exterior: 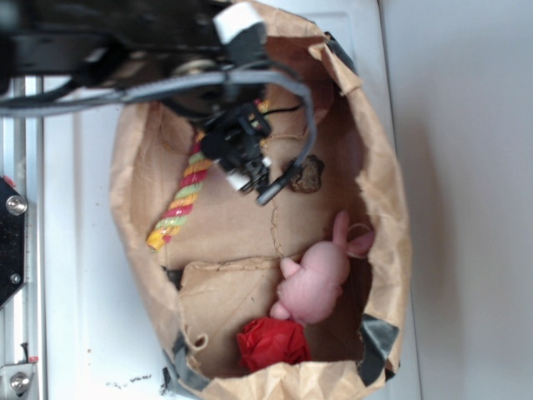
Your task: Grab the multicolored rope.
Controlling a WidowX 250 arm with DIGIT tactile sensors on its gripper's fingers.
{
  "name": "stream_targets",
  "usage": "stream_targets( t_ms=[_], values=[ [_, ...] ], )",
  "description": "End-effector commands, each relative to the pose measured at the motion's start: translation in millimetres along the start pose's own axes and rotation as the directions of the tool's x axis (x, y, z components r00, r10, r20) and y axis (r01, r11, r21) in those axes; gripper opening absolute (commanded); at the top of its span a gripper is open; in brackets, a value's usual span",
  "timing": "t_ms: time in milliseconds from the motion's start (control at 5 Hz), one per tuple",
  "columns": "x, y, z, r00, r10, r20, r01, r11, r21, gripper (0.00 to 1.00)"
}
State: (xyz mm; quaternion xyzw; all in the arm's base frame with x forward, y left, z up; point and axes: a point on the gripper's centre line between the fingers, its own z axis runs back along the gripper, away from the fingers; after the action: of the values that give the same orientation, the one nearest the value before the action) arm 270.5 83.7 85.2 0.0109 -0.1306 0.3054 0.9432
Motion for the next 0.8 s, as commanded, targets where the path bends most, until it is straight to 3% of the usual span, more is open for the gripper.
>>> stream_targets(
  t_ms=[0,600],
  values=[
    [9,3,0,0.997,0.050,0.065,-0.047,0.998,-0.048,1.00],
    [-16,4,-23,0.996,0.016,0.087,-0.013,0.999,-0.029,1.00]
  ],
)
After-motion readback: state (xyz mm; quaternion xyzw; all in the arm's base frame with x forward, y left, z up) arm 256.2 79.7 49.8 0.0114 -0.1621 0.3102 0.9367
